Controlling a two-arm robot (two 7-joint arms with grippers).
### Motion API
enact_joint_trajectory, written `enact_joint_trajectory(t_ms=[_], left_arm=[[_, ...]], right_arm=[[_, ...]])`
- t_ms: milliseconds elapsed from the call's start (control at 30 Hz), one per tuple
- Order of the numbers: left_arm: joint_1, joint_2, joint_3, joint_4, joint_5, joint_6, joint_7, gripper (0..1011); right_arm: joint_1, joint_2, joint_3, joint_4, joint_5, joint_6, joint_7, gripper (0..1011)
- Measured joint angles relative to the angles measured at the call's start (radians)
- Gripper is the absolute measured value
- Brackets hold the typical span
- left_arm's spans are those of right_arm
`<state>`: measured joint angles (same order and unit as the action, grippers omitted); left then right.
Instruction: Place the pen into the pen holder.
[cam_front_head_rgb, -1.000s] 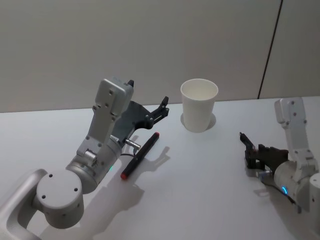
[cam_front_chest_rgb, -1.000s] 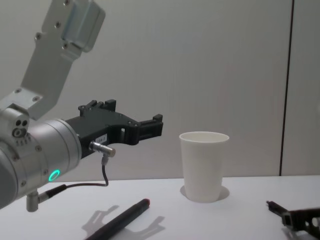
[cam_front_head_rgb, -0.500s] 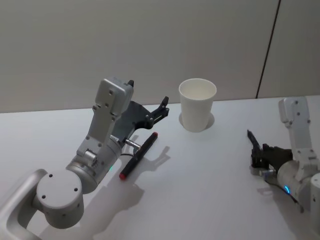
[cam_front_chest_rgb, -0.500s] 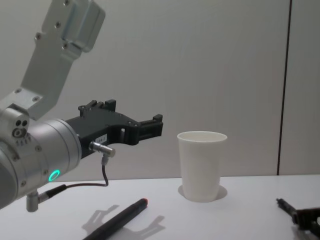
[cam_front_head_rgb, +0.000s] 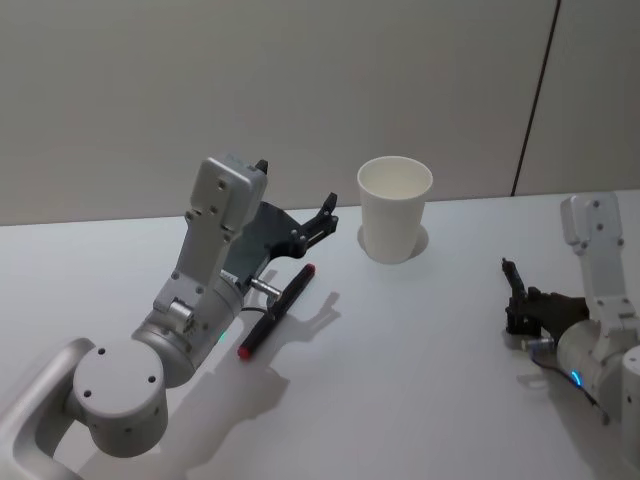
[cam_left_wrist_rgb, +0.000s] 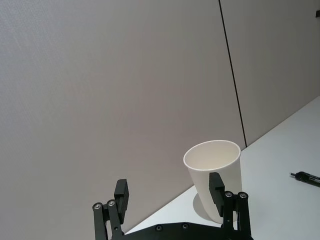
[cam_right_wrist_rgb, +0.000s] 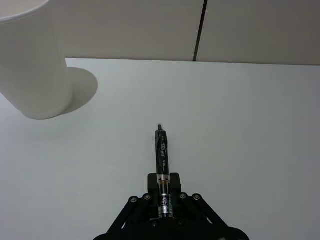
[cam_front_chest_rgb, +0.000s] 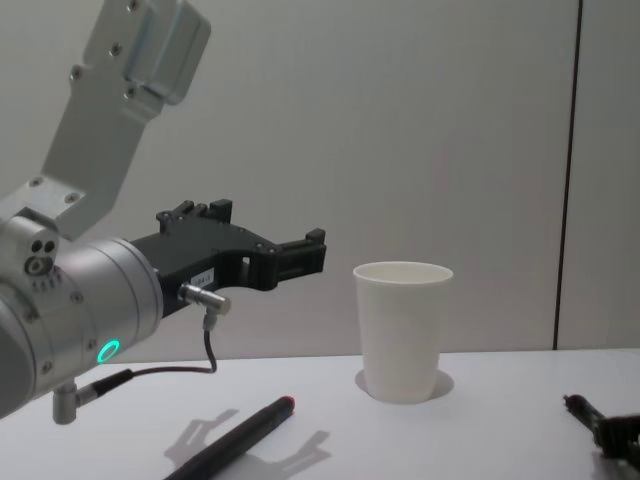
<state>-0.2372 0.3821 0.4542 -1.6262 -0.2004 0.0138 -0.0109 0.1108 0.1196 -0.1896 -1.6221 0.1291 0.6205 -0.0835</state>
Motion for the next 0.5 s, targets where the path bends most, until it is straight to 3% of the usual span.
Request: enact_joint_trajectory(t_ms=[500], left_arm=[[0.0, 0.0, 0.0, 0.0, 0.0, 0.0, 0.0, 1001]], right_arm=[[-0.005, -0.001, -0.001, 0.003, -0.02, -0.037, 0.025, 131]])
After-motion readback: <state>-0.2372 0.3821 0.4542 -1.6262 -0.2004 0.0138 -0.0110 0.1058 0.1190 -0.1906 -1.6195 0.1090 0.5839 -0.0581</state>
